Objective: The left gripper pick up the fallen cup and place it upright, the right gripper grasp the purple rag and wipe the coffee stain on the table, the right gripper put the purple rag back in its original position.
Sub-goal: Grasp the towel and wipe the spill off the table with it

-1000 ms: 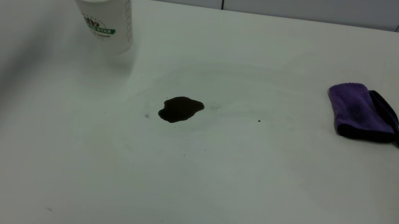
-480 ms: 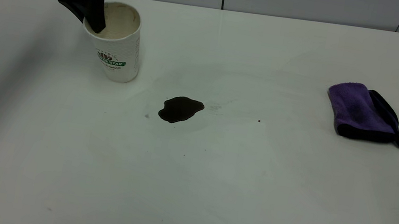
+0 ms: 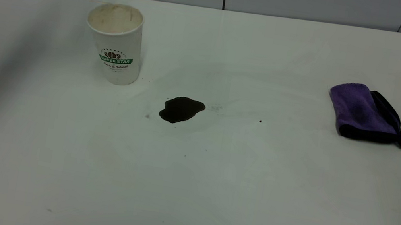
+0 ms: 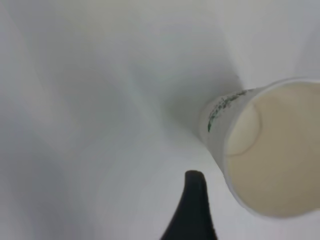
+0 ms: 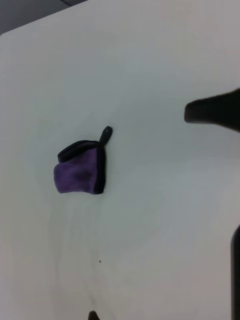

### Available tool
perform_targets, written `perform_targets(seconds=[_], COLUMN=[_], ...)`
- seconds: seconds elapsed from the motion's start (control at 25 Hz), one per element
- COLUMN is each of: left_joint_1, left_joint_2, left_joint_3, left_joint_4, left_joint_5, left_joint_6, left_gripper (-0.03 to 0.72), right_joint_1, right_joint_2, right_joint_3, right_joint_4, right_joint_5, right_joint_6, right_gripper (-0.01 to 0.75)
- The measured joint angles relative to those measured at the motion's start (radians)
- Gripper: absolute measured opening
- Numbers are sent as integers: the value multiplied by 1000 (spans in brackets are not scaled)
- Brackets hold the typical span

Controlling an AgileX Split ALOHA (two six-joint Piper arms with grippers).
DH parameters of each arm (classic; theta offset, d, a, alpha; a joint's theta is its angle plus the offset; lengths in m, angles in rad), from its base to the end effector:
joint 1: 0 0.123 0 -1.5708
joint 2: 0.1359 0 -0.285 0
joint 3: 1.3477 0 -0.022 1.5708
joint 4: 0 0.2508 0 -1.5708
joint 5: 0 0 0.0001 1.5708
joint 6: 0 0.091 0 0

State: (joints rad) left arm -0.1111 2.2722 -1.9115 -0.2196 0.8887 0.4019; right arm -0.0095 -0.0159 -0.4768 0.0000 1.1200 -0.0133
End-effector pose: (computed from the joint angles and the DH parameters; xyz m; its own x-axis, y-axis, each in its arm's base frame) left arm 0.4909 -0.0703 0.1853 -0.8302 0.3496 -0.4343 0.4069 0.9124 -0.0433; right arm -0.0072 0.0001 0.2661 -0.5143 -0.0084 -0.8576 0.0027 0.9999 -0.0114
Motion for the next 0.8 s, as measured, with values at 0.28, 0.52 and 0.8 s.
perform_targets(seconds=[0.28, 0.52, 0.8], left_joint_1=[0, 0, 0], left_joint_2=[-269, -497, -774], left_joint_3=[0, 4, 180], left_joint_4=[74, 172, 270], left_joint_5=[209, 283, 283], left_joint_6=[-77, -208, -316], left_gripper=[687, 666, 643], right_joint_1=[0, 0, 0], right_joint_2=[0, 0, 0], right_joint_3=[0, 0, 0], right_joint_4=[0, 0, 0], right_joint_5=[0, 0, 0], right_joint_6=[0, 0, 0], right_gripper=[590, 590, 590])
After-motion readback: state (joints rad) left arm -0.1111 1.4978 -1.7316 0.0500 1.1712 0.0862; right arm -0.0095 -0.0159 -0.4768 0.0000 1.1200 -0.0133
